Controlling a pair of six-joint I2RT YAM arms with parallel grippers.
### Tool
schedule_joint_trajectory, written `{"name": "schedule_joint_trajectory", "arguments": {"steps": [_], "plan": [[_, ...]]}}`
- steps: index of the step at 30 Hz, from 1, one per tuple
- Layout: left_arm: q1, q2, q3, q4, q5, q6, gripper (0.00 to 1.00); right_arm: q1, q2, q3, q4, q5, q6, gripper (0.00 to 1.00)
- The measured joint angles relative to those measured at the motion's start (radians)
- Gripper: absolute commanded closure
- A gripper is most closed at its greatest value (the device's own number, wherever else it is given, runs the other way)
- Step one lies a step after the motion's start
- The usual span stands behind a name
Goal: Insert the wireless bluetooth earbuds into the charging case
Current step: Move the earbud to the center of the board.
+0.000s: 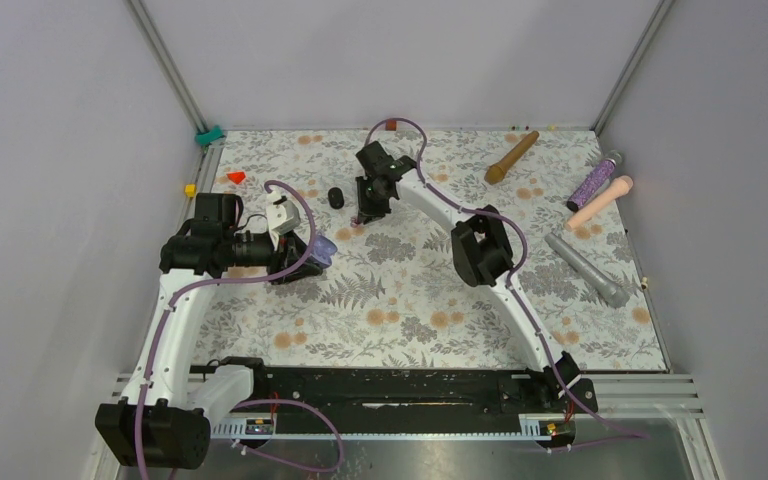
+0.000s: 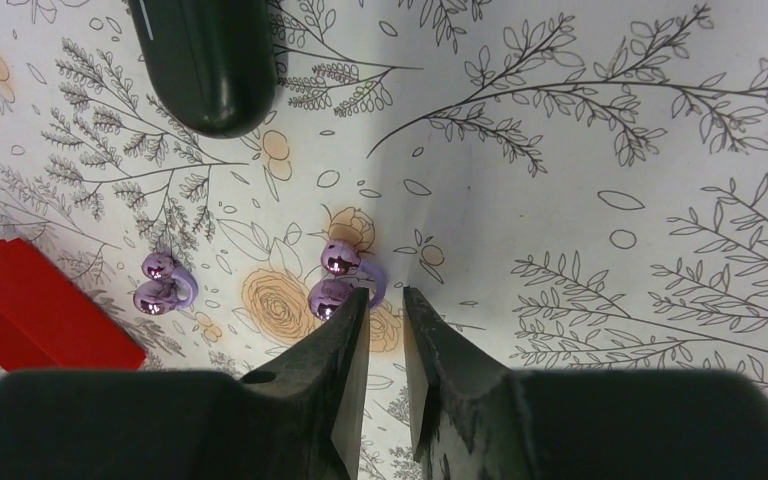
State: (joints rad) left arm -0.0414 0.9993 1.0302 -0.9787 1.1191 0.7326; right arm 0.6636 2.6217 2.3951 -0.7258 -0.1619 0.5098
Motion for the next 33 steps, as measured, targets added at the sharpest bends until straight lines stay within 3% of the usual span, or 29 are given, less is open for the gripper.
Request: {"name": "schedule_joint_trajectory", "arguments": {"steps": [25,33], "plan": [[0.008,0.0,0.0,0.0,0.007,0.0,1.0,0.029,0.021,0.03,0.022,-0.068,-0.007,0.68],[0.02,0.0,0.0,0.0,0.012,0.0,1.0,0.031,0.037,0.066,0.027,-0.066,-0.041,0.56]]}}
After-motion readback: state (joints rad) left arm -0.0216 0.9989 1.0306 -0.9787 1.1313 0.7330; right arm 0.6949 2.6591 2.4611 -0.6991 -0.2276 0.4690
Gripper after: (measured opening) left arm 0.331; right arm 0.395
